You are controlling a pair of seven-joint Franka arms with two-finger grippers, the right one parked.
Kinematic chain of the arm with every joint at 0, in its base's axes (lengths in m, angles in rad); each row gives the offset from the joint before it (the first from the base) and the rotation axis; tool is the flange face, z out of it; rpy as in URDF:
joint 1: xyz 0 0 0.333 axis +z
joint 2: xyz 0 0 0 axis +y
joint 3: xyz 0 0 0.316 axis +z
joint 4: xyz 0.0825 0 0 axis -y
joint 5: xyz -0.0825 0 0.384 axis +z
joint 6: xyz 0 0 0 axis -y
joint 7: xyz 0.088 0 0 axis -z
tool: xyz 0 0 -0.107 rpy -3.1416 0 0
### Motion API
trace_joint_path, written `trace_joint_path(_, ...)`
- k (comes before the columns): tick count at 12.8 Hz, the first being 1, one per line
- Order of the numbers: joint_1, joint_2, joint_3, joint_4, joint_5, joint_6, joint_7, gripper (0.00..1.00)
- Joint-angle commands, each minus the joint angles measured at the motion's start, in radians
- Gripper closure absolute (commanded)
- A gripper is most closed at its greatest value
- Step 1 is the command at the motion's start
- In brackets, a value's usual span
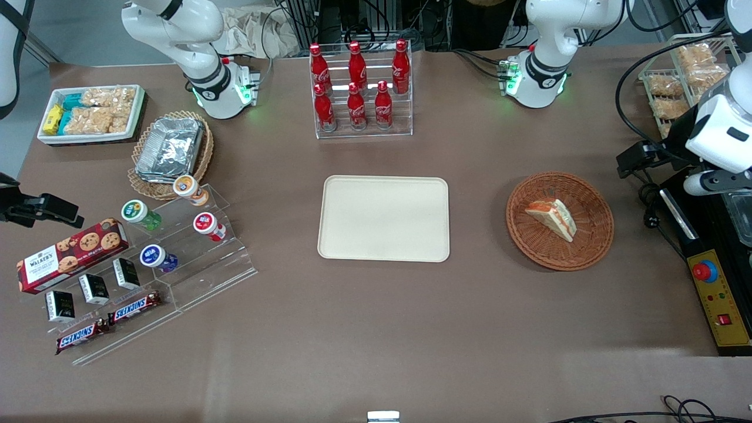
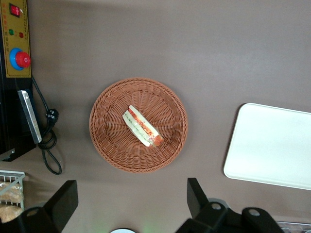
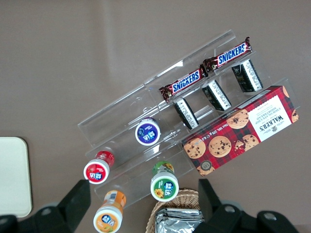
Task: Place sandwich from basket to tray
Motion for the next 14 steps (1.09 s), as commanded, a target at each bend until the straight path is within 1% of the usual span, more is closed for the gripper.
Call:
trace_joint_path(1, -0.012, 0.0, 0.006, 0.015, -0.008, 0.003, 0.043, 0.0)
trace_joint_path(2, -0.014, 0.002, 0.006, 0.015, -0.013, 0.003, 0.019, 0.0)
trace_joint_path(3, -0.017, 0.017, 0.006, 0.015, -0.005, 0.003, -0.091, 0.0)
trace_joint_path(4, -0.023, 0.037, 0.006, 0.012, 0.016, 0.007, -0.303, 0.0)
trace_joint_path(5, -0.044, 0.055, 0.006, 0.0, 0.03, 0.042, -0.475, 0.0)
trace_joint_path(6, -0.052, 0.052, 0.006, -0.044, 0.029, 0.09, -0.588, 0.0)
trace_joint_path(7, -0.054, 0.035, 0.005, -0.139, 0.032, 0.158, -0.661, 0.0)
trace_joint_path(9, -0.057, -0.046, 0.005, -0.405, 0.032, 0.42, -0.78, 0.0)
trace_joint_path(10, -0.057, -0.057, 0.005, -0.525, 0.032, 0.549, -0.819, 0.0)
trace_joint_path(12, -0.057, -0.043, 0.006, -0.693, 0.033, 0.782, -0.925, 0.0)
trace_joint_path(13, -0.055, -0.026, 0.006, -0.743, 0.035, 0.861, -0.945, 0.0)
trace_joint_path(14, -0.055, -0.002, 0.006, -0.768, 0.035, 0.895, -0.965, 0.0)
